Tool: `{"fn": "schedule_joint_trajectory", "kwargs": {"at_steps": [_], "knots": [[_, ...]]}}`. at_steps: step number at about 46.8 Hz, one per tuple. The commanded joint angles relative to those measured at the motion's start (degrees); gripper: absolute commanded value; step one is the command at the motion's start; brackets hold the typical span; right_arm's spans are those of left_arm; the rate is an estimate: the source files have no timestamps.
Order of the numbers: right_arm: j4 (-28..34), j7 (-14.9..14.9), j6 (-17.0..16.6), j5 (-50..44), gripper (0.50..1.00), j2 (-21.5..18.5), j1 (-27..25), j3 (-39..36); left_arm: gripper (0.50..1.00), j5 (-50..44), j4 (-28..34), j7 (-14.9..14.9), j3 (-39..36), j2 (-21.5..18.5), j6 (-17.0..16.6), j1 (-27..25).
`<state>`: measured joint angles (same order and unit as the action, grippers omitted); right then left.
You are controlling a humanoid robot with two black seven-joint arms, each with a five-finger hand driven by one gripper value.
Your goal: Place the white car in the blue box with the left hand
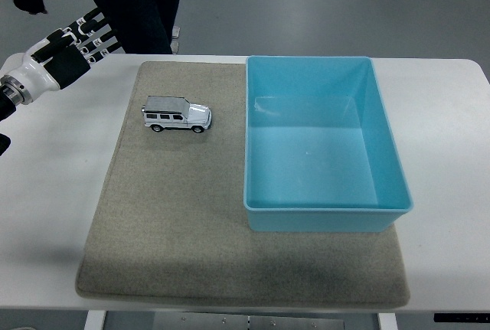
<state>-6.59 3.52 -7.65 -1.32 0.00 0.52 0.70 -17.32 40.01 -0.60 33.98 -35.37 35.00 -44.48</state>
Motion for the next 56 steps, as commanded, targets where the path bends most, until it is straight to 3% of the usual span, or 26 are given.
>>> {"fn": "schedule_joint_trajectory", "kwargs": {"at_steps": [1,26,33,41,49,56], "knots": [[0.0,0.0,0.0,0.0,0.936,0.0,0.0,0.0,0.996,0.1,0.1,0.0,-0.1,0.1,0.0,-0.1],[0.0,0.0,0.0,0.0,0.936,0.0,0.0,0.0,0.996,0.4,0.0,-0.7,-0.1,0.0,0.0,-1.2],[0.0,0.0,0.0,0.0,0.936,0.0,0.0,0.0,0.996,9.0,0.1,-1.6,0.7,0.0,0.0,-1.9],[0.0,0.0,0.0,0.0,0.936,0.0,0.0,0.0,0.996,20.7,0.2,-7.9,0.8,-0.5,0.0,-3.7],[0.0,0.0,0.0,0.0,0.936,0.0,0.0,0.0,0.996,38.5,0.8,-11.8,0.9,-1.8,0.0,-6.5],[0.0,0.0,0.0,0.0,0.936,0.0,0.0,0.0,0.996,54.6,1.4,-18.5,0.8,-2.9,0.0,-8.3]]}}
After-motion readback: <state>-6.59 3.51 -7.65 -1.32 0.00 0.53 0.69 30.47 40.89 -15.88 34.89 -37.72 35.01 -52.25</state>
